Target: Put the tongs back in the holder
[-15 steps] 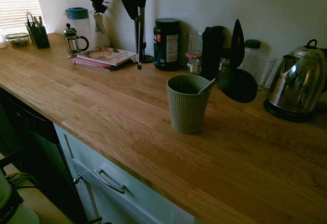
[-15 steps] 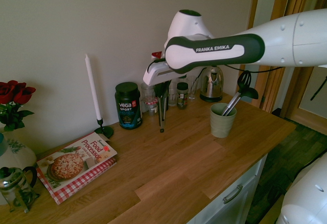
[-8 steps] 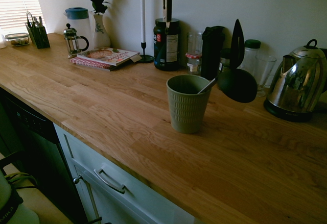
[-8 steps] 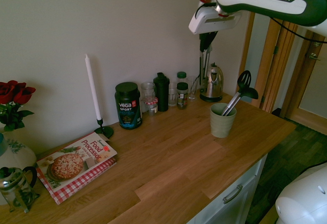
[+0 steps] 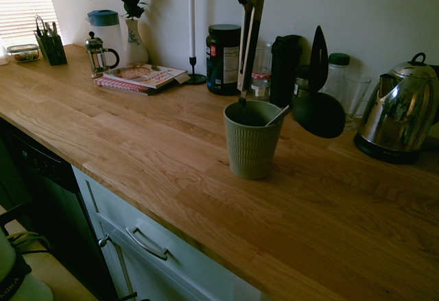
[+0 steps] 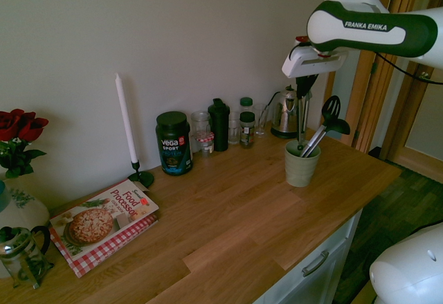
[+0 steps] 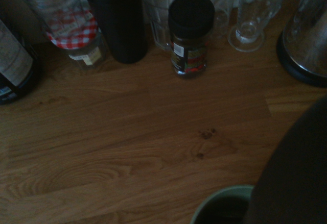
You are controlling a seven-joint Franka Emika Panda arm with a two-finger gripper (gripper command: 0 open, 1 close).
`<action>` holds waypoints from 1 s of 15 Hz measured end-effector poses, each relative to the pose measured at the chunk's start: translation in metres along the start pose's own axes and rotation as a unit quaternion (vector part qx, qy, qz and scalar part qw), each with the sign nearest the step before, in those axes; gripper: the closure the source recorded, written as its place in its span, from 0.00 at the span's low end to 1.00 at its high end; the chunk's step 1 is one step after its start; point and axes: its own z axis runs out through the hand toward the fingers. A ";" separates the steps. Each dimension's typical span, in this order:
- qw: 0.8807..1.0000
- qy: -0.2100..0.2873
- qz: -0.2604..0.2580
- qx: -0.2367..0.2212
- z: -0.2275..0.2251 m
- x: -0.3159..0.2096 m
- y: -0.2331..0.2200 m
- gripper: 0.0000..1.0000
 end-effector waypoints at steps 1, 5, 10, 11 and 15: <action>1.000 -0.001 0.006 -0.004 0.013 0.000 0.008 1.00; 1.000 0.007 0.004 0.009 0.070 -0.004 0.032 0.00; 1.000 -0.013 0.008 0.025 0.103 -0.008 0.036 0.00; 1.000 -0.014 0.006 0.023 0.105 -0.009 0.035 0.00; 1.000 -0.008 0.001 0.026 0.104 -0.007 0.034 0.00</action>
